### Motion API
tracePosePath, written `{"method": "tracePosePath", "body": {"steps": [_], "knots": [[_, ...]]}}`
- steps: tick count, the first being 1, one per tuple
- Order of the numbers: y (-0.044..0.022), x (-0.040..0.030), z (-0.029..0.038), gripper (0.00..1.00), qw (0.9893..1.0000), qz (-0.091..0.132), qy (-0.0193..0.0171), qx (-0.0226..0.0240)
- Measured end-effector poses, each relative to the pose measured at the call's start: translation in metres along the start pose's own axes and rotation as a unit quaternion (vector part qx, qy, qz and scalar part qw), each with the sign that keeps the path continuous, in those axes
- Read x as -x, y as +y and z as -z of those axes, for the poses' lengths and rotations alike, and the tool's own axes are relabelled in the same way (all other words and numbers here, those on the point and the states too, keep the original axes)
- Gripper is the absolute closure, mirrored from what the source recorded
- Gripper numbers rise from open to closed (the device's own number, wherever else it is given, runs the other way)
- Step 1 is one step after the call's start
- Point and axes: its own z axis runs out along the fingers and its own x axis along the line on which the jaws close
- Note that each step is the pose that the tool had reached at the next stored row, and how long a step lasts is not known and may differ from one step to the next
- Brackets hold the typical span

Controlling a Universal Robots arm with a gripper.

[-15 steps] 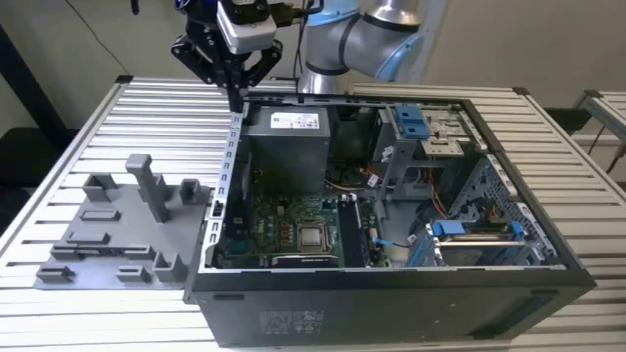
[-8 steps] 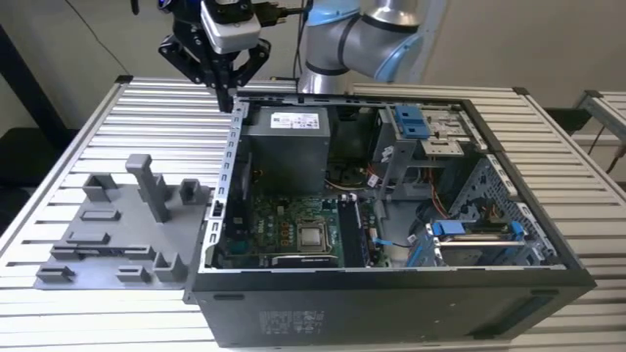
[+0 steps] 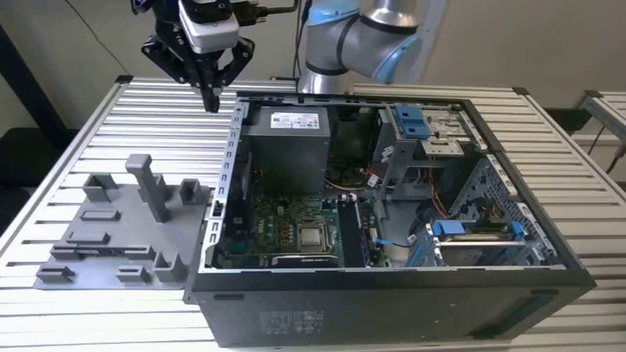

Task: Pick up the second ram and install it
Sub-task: 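Reach for the second ram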

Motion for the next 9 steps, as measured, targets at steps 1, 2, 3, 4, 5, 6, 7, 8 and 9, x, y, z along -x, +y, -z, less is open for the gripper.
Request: {"method": "tracePosePath", "body": {"steps": [1,2,3,4,5,6,7,8,9], "knots": [[-0.0002,-0.0031,0.0001,0.89,1.0000,0.000,0.0000,0.0000],[-0.0004,-0.0056,0.0001,0.89,1.0000,0.000,0.0000,0.0000],[-0.0006,-0.0081,0.0002,0.89,1.0000,0.000,0.0000,0.0000],[-0.0007,-0.0105,0.0002,0.89,1.0000,0.000,0.0000,0.0000],[-0.0009,-0.0135,0.0003,0.89,1.0000,0.000,0.0000,0.0000],[-0.0012,-0.0167,0.0004,0.89,1.0000,0.000,0.0000,0.0000],[-0.0014,-0.0201,0.0004,0.89,1.0000,0.000,0.0000,0.0000],[-0.0017,-0.0234,0.0005,0.89,1.0000,0.000,-0.0001,0.0000],[-0.0019,-0.0268,0.0006,0.89,1.0000,0.000,-0.0002,0.0000]]}}
